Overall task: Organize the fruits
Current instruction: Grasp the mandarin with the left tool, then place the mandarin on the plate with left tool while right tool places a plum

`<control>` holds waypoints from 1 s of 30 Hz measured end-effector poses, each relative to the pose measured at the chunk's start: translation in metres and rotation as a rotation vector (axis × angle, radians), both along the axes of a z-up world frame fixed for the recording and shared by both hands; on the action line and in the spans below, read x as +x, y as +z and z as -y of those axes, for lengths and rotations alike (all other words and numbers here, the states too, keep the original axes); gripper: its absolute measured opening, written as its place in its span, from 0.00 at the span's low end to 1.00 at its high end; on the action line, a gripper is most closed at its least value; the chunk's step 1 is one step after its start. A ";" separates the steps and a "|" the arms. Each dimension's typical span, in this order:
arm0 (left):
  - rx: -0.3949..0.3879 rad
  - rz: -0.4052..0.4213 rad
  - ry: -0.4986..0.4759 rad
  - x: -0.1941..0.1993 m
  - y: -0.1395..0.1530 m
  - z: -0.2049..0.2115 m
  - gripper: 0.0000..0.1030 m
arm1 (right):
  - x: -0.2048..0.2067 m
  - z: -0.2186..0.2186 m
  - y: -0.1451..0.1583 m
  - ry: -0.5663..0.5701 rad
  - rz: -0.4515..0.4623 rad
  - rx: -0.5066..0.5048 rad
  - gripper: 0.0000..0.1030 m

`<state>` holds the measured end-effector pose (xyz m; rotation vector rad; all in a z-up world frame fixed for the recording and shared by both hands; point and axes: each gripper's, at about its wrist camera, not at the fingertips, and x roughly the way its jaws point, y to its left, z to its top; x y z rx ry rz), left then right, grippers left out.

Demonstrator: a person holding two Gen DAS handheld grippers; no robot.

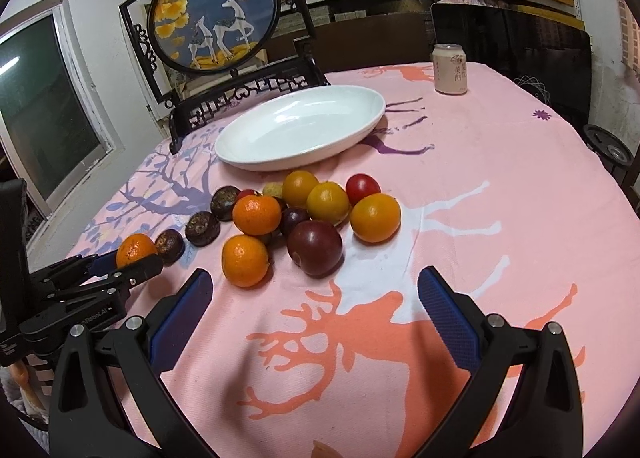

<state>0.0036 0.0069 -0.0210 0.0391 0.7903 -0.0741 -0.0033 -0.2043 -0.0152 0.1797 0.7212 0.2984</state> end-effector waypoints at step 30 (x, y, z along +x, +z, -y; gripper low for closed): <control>-0.021 0.014 0.039 0.001 0.004 -0.011 0.44 | 0.033 -0.009 -0.008 0.140 -0.067 -0.148 0.58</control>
